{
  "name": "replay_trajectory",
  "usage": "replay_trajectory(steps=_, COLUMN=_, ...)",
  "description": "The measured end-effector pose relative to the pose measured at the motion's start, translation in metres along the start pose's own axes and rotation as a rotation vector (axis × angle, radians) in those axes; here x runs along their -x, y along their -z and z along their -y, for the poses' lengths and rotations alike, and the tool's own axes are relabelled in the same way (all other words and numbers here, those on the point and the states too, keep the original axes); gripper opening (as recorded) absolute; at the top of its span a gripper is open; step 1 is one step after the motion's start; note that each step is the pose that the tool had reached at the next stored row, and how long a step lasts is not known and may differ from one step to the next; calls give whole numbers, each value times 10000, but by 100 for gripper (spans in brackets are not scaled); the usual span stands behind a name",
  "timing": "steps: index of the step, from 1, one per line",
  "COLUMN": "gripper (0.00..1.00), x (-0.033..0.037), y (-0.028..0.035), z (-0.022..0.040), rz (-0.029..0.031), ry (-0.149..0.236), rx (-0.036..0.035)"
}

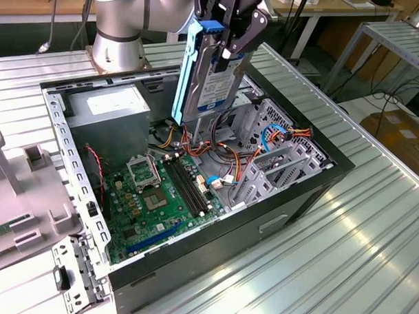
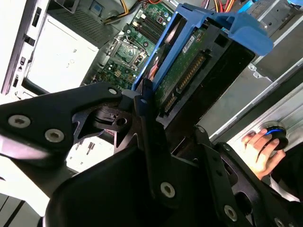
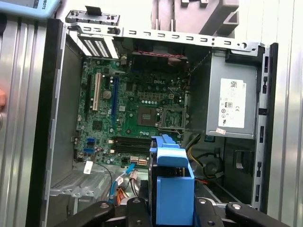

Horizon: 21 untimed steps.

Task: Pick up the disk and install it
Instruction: 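Pick up the disk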

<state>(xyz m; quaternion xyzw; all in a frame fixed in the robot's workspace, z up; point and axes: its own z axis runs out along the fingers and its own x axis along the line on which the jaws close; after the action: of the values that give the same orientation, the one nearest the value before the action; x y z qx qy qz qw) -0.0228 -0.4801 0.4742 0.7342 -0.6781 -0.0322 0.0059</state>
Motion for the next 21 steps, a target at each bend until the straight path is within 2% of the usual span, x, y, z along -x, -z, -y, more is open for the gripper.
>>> replay_trajectory(steps=9, gripper=36, x=-153, y=6, z=-2, rz=-1, ry=0, rx=0)
replay_trajectory(steps=13, gripper=36, x=-262, y=10, z=-3, rz=-1, ry=0, rx=0)
replay_trajectory(steps=21, gripper=36, x=-423, y=16, z=-3, rz=-1, ry=1, rx=0)
